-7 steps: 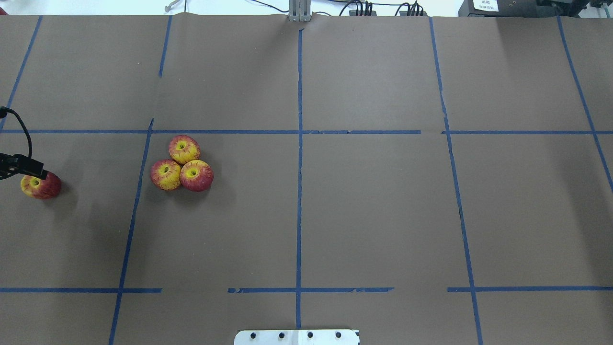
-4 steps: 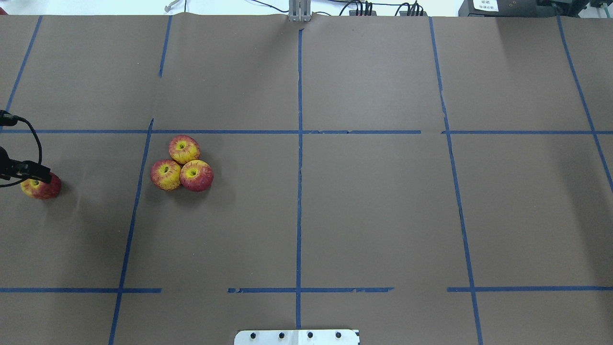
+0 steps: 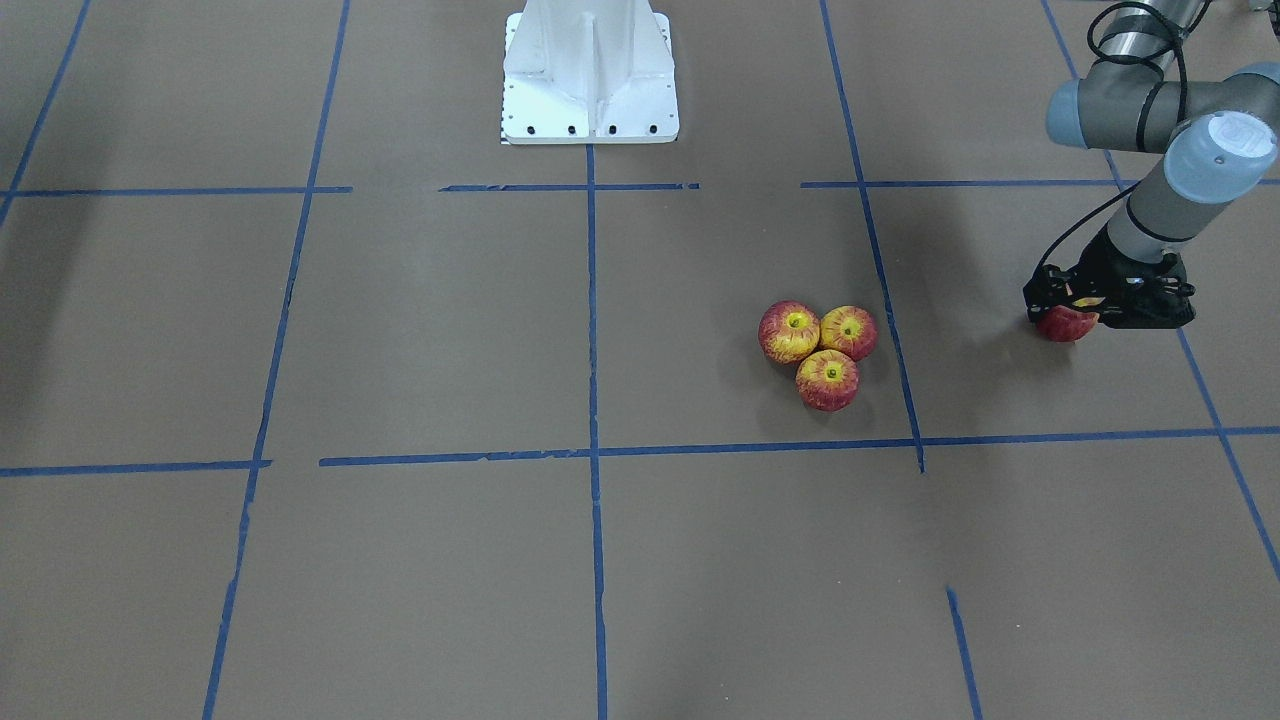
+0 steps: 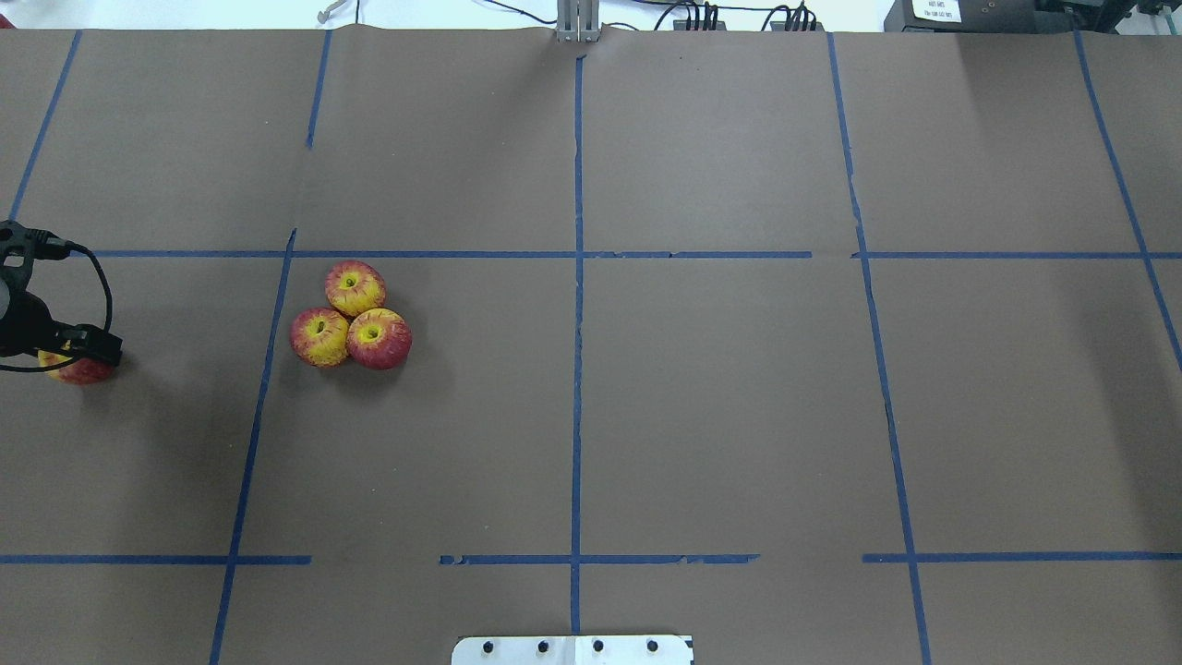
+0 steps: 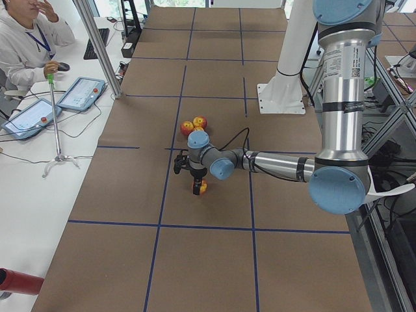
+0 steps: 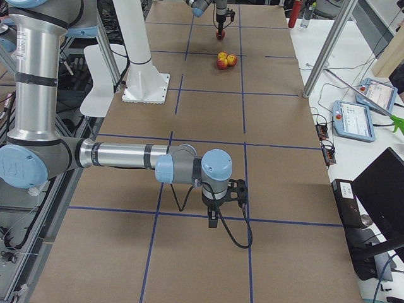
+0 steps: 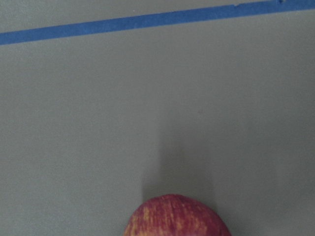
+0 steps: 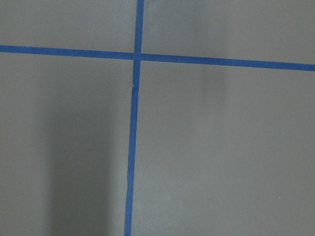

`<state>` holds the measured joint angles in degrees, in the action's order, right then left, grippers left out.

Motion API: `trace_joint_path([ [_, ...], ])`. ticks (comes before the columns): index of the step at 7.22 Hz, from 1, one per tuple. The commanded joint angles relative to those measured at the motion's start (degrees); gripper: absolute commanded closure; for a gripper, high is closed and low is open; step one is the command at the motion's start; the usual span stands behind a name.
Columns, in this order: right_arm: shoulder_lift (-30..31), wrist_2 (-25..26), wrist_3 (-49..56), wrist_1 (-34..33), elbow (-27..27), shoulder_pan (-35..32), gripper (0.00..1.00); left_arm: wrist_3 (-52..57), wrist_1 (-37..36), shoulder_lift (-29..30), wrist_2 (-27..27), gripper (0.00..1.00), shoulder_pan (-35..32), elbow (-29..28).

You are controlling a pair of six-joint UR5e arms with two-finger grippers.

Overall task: Stack apples
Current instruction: 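Lower the left gripper onto the lone red apple and close on it, then lift the apple with the left gripper and carry it over the three-apple cluster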

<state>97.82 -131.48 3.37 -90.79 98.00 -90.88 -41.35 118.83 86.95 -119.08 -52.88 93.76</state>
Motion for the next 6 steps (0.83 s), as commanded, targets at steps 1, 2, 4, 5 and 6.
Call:
trace_joint_path([
  [1, 0.0, 0.0, 0.0, 0.0, 0.0, 0.0, 0.0, 0.2, -0.1, 0.1, 0.1, 1.0, 0.1, 1.0],
  [2, 0.0, 0.0, 0.0, 0.0, 0.0, 0.0, 0.0, 0.1, -1.2, 0.0, -0.5, 1.0, -0.5, 6.3],
  [4, 0.0, 0.0, 0.0, 0.0, 0.0, 0.0, 0.0, -2.2, -15.3, 5.0, -1.6, 1.0, -0.3, 16.5],
  [5, 0.0, 0.0, 0.0, 0.0, 0.0, 0.0, 0.0, -7.5, -18.0, 10.8, -1.7, 1.0, 0.0, 15.9],
  [6, 0.0, 0.0, 0.1, 0.0, 0.0, 0.0, 0.0, -12.9, -18.5, 14.9, -1.7, 1.0, 2.1, 15.8],
])
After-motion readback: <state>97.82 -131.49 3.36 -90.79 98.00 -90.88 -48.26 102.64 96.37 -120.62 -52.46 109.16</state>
